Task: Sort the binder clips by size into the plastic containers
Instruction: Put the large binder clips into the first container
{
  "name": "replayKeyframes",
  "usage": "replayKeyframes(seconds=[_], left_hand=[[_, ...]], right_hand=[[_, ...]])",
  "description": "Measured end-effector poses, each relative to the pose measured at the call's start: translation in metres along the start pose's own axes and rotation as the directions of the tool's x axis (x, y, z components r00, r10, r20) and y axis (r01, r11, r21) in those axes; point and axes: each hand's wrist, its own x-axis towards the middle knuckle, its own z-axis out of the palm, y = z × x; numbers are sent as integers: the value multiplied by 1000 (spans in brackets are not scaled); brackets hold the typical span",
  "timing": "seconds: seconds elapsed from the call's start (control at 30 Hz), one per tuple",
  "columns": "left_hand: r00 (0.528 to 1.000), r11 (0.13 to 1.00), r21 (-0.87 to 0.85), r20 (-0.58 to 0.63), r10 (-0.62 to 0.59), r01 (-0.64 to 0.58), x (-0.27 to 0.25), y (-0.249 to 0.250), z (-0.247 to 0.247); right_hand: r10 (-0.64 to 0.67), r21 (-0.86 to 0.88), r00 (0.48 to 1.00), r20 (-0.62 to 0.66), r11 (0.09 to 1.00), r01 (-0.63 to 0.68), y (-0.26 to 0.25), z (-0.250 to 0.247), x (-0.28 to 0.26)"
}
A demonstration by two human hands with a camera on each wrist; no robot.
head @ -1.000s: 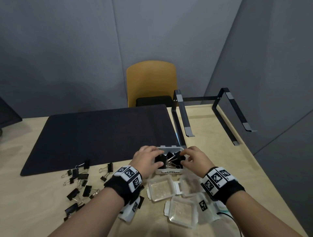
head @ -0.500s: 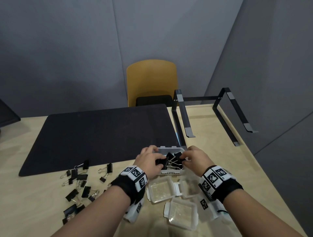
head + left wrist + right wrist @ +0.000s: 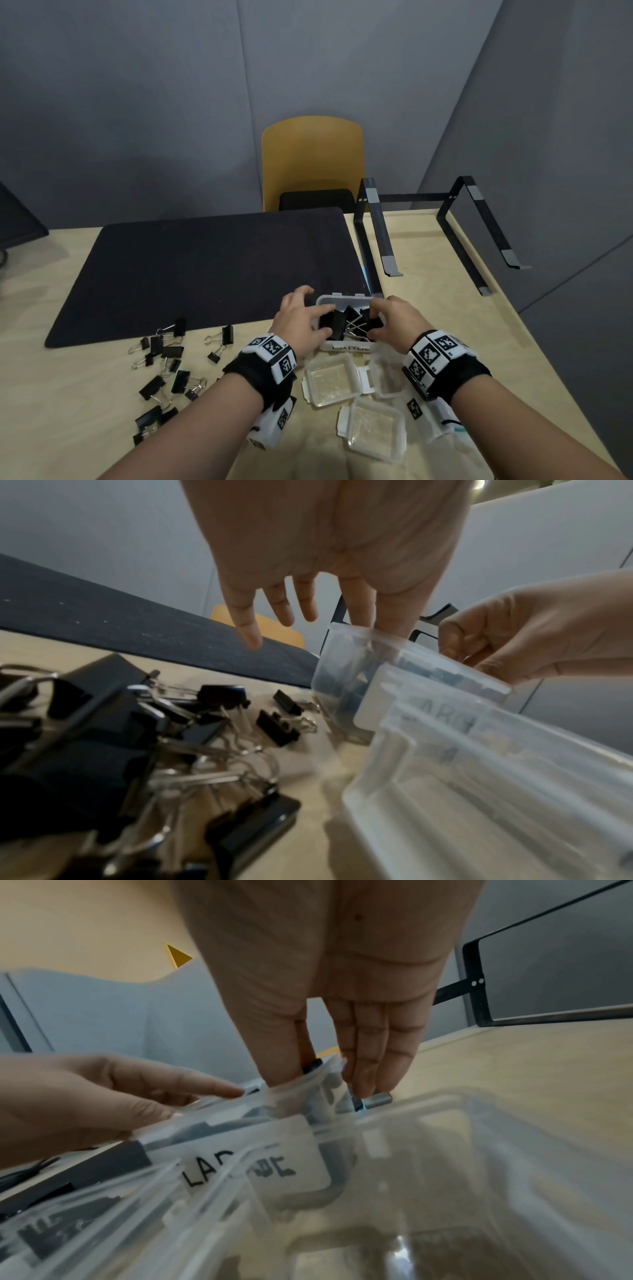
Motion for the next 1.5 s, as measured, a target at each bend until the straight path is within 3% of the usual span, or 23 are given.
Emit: replayKeyframes(seconds=[0.43,0.63,0.8,1.0,1.2,1.4,1.5], left_hand=[[983,999,11,182,34,-37,-12,-2,-6],[996,992,-122,80,38,-28,-34,-18,-18],[999,992,-124,37,-24,28,-59,-48,-37],[998,992,-104,12,-69,70,-85,-78,-60],[989,988,-48,39,-146,148,-110,-111,-76],[978,980,-2,70,-199,200,-130,-136,-81],[974,976,-18,70,-214,216,-138,-142,-85]], right_hand=[[1,10,1000,-11,1000,-1,1,-7,-10],[-8,-21,997,-82,1000,6,-11,-3,-21],[-90,73,982,-165,992,103,-40,7,-33],[-170,129,984,-58,976,176,-85,31,-45],[-297,92,954,44,952,292,-122,68,-57],[-339,56,924,176,941,334,-146,95,-63],[-300,-3,930,212,951,308,-150,104,-65]])
